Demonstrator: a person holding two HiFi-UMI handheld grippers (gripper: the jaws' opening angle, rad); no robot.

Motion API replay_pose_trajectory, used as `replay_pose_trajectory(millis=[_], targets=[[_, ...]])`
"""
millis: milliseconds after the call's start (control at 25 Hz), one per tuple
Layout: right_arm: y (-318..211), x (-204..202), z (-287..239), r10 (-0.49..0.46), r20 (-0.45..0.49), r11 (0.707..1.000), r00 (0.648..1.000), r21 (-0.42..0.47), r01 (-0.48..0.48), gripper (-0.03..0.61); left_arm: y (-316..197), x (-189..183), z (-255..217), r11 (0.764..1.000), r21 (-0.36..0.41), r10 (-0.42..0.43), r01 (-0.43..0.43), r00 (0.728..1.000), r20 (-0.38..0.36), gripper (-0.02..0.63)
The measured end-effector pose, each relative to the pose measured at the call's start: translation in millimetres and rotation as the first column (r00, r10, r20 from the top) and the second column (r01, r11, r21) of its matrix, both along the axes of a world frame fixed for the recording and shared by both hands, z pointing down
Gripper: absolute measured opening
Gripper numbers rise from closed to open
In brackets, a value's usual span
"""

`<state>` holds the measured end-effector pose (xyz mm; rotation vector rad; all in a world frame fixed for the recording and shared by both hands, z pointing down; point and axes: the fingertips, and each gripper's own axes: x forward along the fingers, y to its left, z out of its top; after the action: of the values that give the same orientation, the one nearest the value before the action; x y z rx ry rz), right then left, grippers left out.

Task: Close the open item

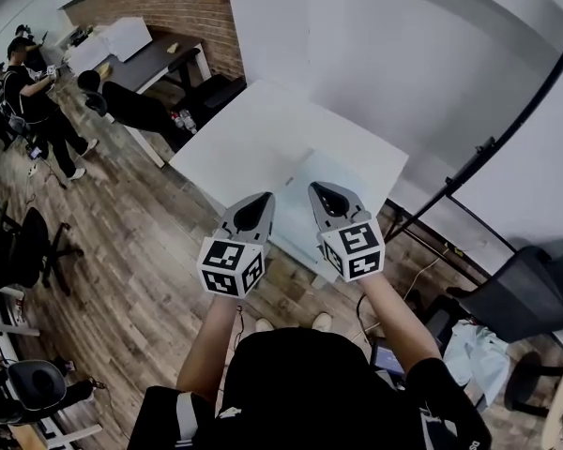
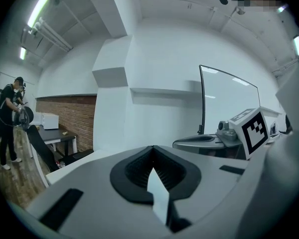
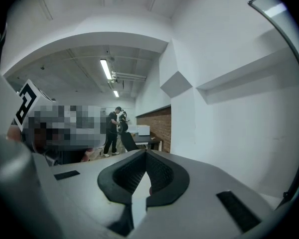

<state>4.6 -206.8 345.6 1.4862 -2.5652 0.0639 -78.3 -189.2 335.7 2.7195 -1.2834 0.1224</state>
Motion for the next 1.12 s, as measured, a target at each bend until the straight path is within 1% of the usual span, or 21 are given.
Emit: replay_pose_trajectory(millis=[200, 360, 640, 800, 1120], targets=[[11.1, -29.7, -10.9, 0.001, 0.009, 1.0, 1.0, 0.024, -0.001, 0.037, 8.2, -23.9, -7.1, 1.0, 0.012, 0.013, -0.013, 1.0, -0.011, 0.011], [15.9, -43.0, -20.6, 0.013, 0.024, 0.999, 1.0, 0.052, -0.015, 0.037, 14.0, -38.8, -12.5, 1.0, 0.024, 0.019, -0.018, 1.0, -0.016, 0.011], [22.9, -55.1, -22.8, 0.017, 0.032, 0.999, 0.999, 0.049, -0.018, 0.036, 20.8, -51.0, -17.1, 0.999, 0.034, 0.03, -0.03, 0.999, -0.012, 0.011], [25.7, -59.9, -24.4, 0.022, 0.044, 0.999, 0.999, 0.043, -0.024, 0.036, 23.8, -55.0, -21.9, 0.998, 0.04, 0.041, -0.04, 0.999, -0.027, 0.011], [31.2, -57.2, -26.0, 0.039, 0.054, 0.998, 0.998, 0.044, -0.042, 0.037, 29.2, -57.3, -22.1, 0.998, 0.035, 0.048, -0.046, 0.998, -0.045, 0.011]])
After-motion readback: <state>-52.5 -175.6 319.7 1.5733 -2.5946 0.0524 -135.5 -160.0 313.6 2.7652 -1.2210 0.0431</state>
